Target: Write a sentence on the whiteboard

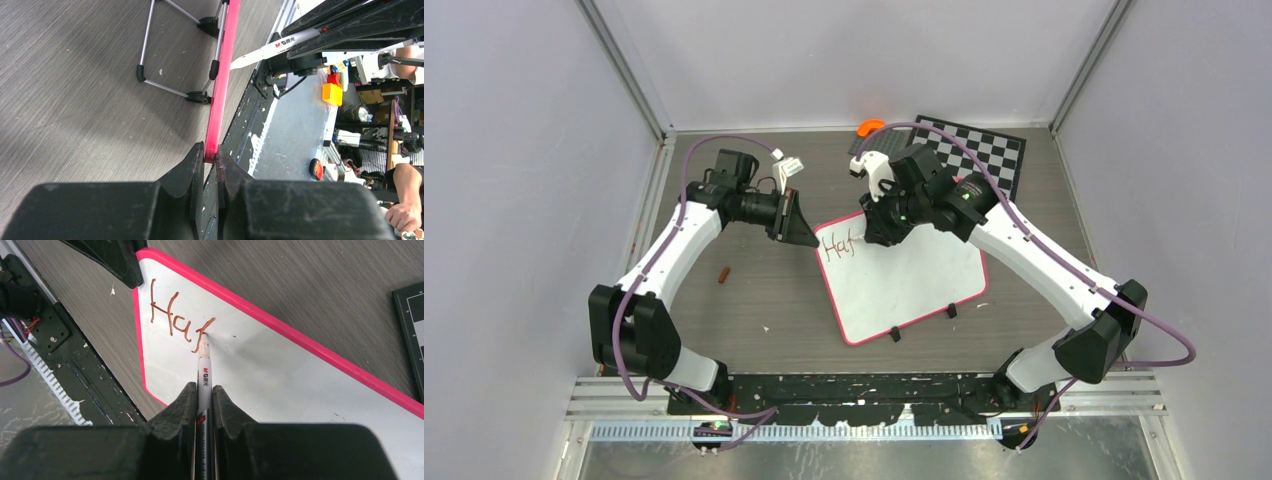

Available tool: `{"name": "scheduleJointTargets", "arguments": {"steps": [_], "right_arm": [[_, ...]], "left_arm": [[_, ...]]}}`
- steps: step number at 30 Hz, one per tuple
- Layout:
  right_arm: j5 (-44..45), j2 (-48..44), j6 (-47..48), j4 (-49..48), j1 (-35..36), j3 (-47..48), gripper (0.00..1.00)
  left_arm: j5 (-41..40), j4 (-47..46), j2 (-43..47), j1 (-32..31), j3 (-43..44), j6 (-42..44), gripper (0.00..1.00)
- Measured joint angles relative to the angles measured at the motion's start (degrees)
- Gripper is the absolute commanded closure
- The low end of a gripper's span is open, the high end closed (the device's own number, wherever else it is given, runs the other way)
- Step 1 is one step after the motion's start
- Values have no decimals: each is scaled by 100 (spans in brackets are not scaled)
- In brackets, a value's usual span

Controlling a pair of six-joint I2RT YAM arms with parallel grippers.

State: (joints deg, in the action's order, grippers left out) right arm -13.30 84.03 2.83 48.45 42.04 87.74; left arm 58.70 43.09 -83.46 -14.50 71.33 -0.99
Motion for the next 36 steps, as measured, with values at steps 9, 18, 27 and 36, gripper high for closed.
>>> {"name": "scheduleJointTargets", "arguments": {"steps": [9, 18, 27, 36], "right_arm": [[9, -9, -37, -7, -76, 0, 100], [11, -87, -37, 7, -94, -144, 100], [-105, -87, -39, 9, -79, -214, 100], [-221, -37, -37, 11, -37, -212, 100]], "left_arm": [[-4, -2, 0, 0, 0, -2, 100], [-7, -2, 0, 0, 0, 0, 100], [-22, -2, 0, 0, 0, 0, 100], [-17, 2, 2, 0, 0, 0, 100]]}}
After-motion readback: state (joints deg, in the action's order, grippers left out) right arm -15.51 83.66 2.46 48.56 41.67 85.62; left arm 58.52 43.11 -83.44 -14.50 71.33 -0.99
